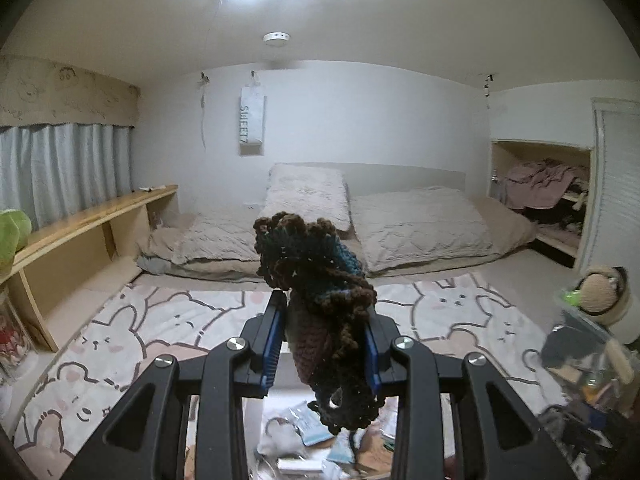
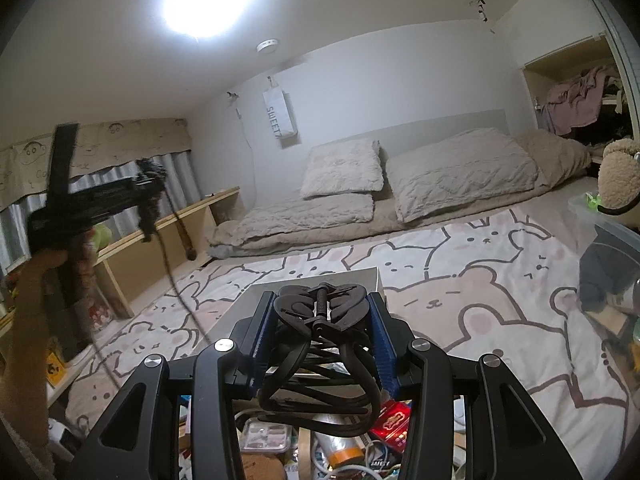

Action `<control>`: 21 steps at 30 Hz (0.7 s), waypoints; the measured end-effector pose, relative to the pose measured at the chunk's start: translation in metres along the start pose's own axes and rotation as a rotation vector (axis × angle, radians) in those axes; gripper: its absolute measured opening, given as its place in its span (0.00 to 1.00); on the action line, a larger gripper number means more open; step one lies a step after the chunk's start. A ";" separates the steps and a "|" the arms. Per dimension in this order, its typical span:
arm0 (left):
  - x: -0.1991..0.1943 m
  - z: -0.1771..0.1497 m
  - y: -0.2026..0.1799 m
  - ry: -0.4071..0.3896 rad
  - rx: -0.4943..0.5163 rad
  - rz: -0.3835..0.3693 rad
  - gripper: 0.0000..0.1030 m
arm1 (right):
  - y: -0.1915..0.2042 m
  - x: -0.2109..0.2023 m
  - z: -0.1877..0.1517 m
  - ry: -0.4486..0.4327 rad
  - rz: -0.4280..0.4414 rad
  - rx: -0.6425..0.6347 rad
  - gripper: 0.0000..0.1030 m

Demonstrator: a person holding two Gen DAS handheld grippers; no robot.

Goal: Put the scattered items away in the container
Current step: 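Lift crocheted pouch with left gripper and carry it over the white box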

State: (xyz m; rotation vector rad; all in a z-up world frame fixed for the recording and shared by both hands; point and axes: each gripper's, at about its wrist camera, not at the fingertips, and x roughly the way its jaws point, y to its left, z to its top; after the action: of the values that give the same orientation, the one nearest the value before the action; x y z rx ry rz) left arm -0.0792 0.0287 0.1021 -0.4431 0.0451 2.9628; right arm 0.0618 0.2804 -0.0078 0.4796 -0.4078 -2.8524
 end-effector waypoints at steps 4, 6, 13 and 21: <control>0.023 -0.010 -0.003 0.011 0.018 0.014 0.33 | -0.001 0.000 0.000 0.000 -0.002 0.006 0.44; 0.033 -0.017 -0.004 0.024 0.022 0.012 0.33 | -0.002 0.001 -0.001 -0.002 -0.004 0.013 0.44; 0.075 -0.064 -0.002 0.175 0.011 0.013 0.33 | -0.004 0.006 -0.003 0.012 -0.002 0.023 0.44; 0.121 -0.123 0.005 0.391 -0.062 -0.009 0.33 | -0.003 0.009 -0.007 0.028 -0.001 0.025 0.44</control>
State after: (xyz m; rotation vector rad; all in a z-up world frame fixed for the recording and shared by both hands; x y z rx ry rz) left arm -0.1586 0.0346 -0.0506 -1.0192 -0.0073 2.8266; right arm 0.0560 0.2789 -0.0178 0.5239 -0.4389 -2.8409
